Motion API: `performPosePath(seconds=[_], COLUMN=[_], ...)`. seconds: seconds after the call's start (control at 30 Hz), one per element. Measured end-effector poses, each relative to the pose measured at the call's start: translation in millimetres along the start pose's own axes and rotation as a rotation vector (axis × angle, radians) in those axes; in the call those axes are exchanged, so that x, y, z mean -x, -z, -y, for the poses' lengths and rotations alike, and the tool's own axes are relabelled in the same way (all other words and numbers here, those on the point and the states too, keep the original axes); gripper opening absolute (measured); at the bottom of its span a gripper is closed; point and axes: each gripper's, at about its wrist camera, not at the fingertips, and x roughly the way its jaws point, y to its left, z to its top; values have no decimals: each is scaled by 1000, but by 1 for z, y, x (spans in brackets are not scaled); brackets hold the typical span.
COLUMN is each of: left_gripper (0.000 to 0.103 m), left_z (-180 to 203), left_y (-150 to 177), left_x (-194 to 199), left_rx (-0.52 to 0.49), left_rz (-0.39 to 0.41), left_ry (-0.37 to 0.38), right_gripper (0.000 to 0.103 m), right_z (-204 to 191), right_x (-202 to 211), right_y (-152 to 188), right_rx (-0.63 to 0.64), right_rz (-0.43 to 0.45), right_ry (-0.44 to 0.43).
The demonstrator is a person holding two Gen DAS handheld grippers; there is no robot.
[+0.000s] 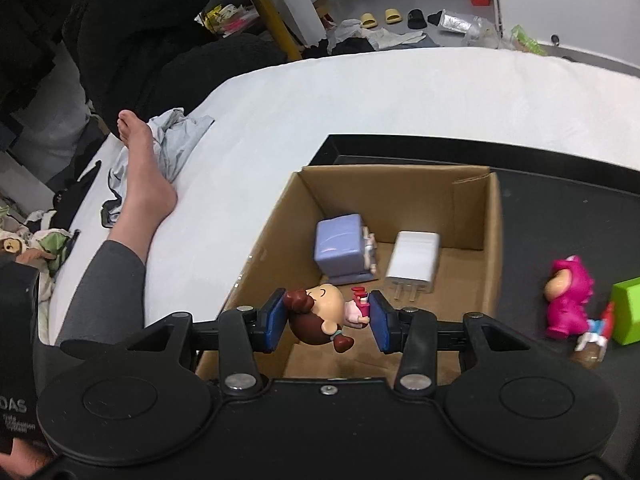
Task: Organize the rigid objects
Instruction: 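Carry the doll into the box and open the right tool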
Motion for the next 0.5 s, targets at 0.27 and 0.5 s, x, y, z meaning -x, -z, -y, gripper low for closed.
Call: performPosePath(seconds=[0.27, 0.5], left_gripper=[16, 16], left_z=[0, 0], left_y=[0, 1], left_x=[1, 2], left_rx=[0, -7], left_rz=[1, 4], left_ry=[-3, -9], right_gripper=[48, 48], right_z=[8, 4], right_x=[-5, 5], right_y=[2, -2], right_rx=[-51, -30], right_rz=[-17, 0], right_ry=[-24, -47])
